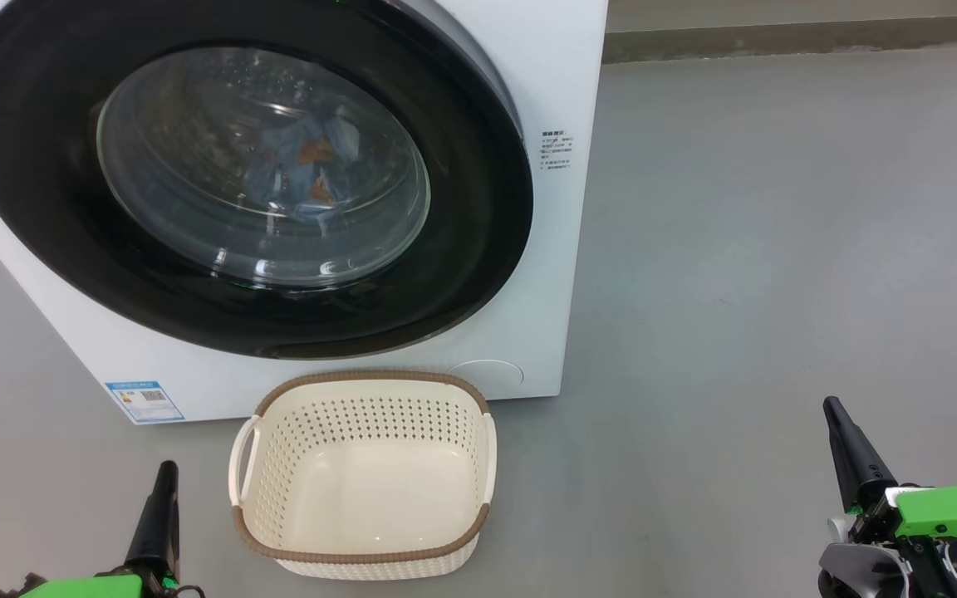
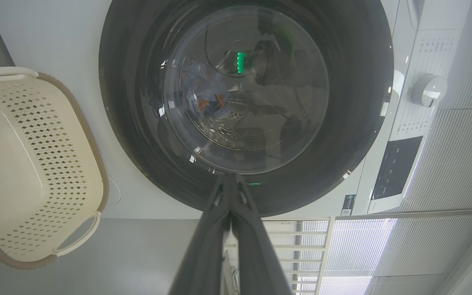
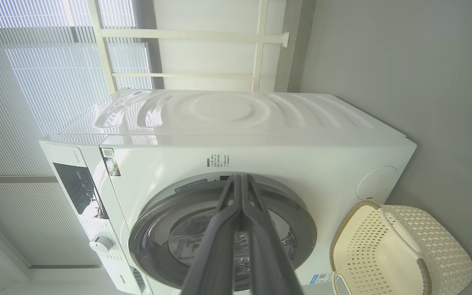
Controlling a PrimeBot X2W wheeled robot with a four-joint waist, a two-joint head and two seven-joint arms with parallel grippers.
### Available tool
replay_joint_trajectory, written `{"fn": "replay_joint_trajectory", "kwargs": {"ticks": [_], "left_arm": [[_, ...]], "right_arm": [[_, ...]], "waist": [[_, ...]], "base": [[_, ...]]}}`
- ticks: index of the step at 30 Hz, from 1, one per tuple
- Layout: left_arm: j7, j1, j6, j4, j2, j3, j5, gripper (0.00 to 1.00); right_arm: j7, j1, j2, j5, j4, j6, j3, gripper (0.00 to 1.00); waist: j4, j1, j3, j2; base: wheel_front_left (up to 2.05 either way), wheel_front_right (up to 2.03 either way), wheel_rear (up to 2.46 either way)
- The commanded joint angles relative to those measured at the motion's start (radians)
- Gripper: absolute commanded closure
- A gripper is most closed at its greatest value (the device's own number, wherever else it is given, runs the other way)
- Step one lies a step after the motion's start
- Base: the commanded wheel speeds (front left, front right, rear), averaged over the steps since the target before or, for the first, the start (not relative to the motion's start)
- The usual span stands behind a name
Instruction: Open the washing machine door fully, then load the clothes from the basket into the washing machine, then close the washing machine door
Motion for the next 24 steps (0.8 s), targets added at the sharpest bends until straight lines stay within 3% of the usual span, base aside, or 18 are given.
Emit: {"fn": "replay_joint_trajectory", "kwargs": {"ticks": [1,24], "left_arm": [[0.007,-0.044,-0.001,-0.030,0.009,0.027,-0.007,1.00],[0.007,-0.044,-0.001,-0.030,0.009,0.027,-0.007,1.00]], "right_arm": [[-0.004,-0.042,-0.018,0.014,-0.031,0.002,0.020,1.00],[-0.007,-0.041,-0.021,0.017,-0.031,0.002,0.025,1.00]], "waist": [[0.000,0.0000,0.000,0.0000],[0.000,0.0000,0.000,0.0000]], "base": [[0.00,0.00,0.00],[0.00,0.00,0.00]]}}
